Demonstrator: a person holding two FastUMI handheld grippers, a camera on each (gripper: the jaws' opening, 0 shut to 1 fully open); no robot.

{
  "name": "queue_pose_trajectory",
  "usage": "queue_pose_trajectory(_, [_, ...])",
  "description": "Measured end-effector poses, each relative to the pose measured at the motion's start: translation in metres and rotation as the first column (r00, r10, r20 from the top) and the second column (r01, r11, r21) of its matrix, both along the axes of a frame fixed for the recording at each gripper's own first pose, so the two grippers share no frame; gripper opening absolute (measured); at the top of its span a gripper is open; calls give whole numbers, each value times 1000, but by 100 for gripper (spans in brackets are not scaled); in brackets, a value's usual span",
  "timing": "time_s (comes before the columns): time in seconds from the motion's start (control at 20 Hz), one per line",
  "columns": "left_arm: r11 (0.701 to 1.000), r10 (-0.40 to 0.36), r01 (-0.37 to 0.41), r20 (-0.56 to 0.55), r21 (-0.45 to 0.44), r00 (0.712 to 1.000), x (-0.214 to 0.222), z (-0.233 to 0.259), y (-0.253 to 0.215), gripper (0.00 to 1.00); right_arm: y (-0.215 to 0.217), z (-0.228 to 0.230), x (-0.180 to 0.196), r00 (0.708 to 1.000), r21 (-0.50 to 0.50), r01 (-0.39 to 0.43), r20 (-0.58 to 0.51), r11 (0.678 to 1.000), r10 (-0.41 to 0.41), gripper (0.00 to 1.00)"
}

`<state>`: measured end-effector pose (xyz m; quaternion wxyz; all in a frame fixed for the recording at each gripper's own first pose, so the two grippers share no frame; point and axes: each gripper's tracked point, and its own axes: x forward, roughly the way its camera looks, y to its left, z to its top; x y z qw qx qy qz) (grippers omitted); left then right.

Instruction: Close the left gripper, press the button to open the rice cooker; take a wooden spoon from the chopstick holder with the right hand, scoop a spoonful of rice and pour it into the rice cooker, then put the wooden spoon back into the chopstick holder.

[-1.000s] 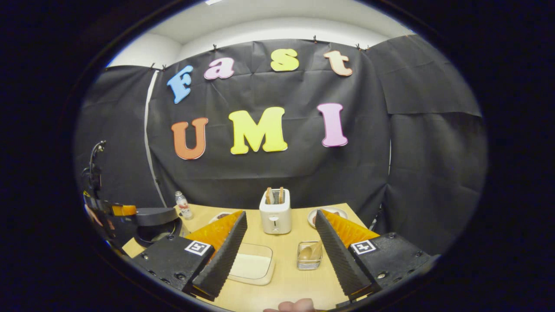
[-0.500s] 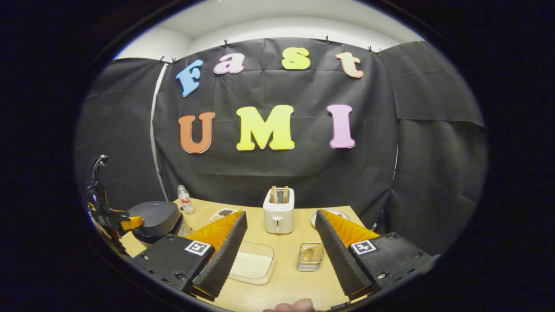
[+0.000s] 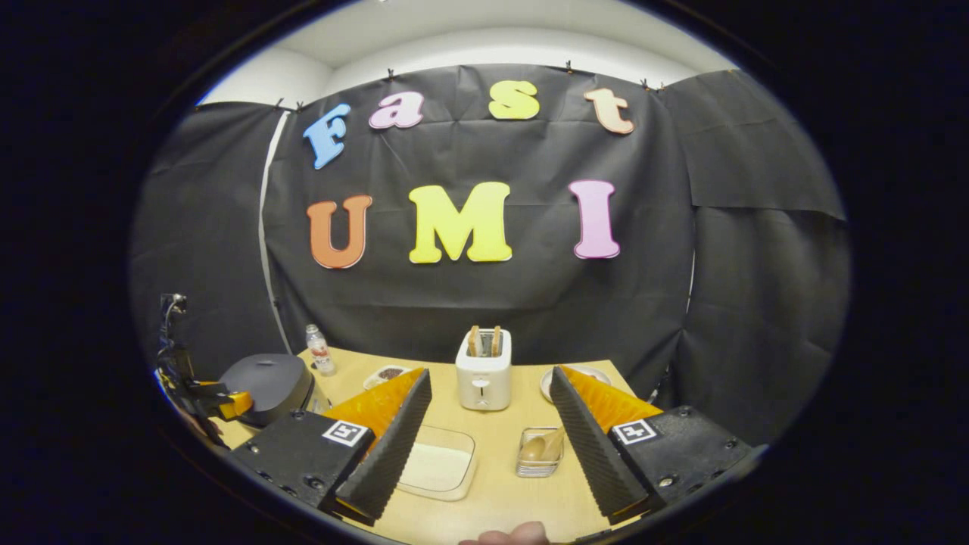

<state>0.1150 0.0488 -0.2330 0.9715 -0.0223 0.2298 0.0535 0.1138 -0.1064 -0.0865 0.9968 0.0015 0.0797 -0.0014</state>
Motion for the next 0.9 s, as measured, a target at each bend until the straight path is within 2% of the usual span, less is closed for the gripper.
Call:
queue_pose_trajectory(0.3, [1000,25,-25,16,3,1000,2,-8,1,99,6,-6,27,999,32,-46,-7,998,46,100])
queue_pose_trajectory(0.35, [999,32,-32,6,5,999,3,-10,0,100,6,-7,32,998,36,-55,-6,998,55,97])
queue_pose_trajectory(0.65, [996,82,-81,-28,31,996,7,-2,2,98,1,-10,64,995,62,-95,-6,994,96,100])
queue_pose_trajectory(0.8, [997,72,-72,9,27,997,2,15,-4,96,2,5,59,995,71,-99,24,993,97,97])
queue_pose_trajectory(0.9, [998,40,-43,64,44,997,-4,37,-11,96,4,15,43,996,71,-80,53,994,76,100])
